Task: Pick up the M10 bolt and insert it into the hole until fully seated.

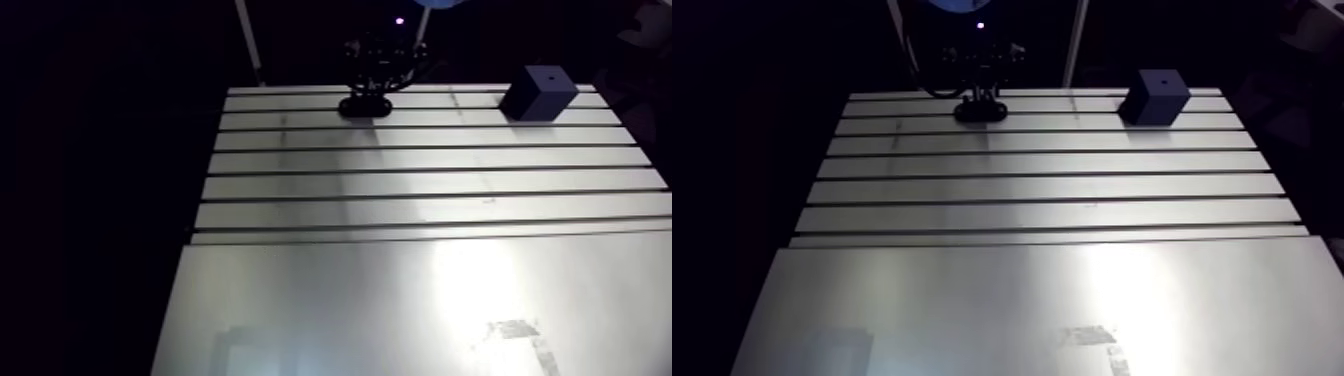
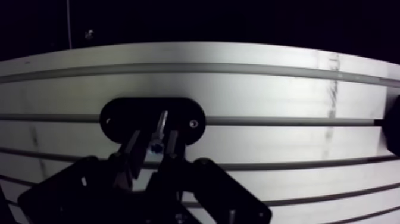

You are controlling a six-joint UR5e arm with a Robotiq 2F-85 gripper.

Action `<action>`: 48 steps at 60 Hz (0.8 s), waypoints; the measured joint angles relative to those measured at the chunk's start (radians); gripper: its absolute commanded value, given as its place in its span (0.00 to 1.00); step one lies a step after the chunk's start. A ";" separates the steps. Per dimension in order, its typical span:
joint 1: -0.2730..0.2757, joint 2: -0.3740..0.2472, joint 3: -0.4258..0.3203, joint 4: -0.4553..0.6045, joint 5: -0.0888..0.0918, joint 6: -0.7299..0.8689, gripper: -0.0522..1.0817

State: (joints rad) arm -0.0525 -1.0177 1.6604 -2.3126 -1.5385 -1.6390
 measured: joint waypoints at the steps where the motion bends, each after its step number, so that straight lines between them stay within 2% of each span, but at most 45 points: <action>1: 0.000 0.000 0.000 0.000 0.000 0.000 0.67; 43: 0.002 -0.001 -0.004 0.004 -0.001 0.000 0.74; 48: 0.001 -0.002 -0.003 0.004 0.000 0.000 0.81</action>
State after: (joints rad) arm -0.0510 -1.0194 1.6572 -2.3088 -1.5386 -1.6391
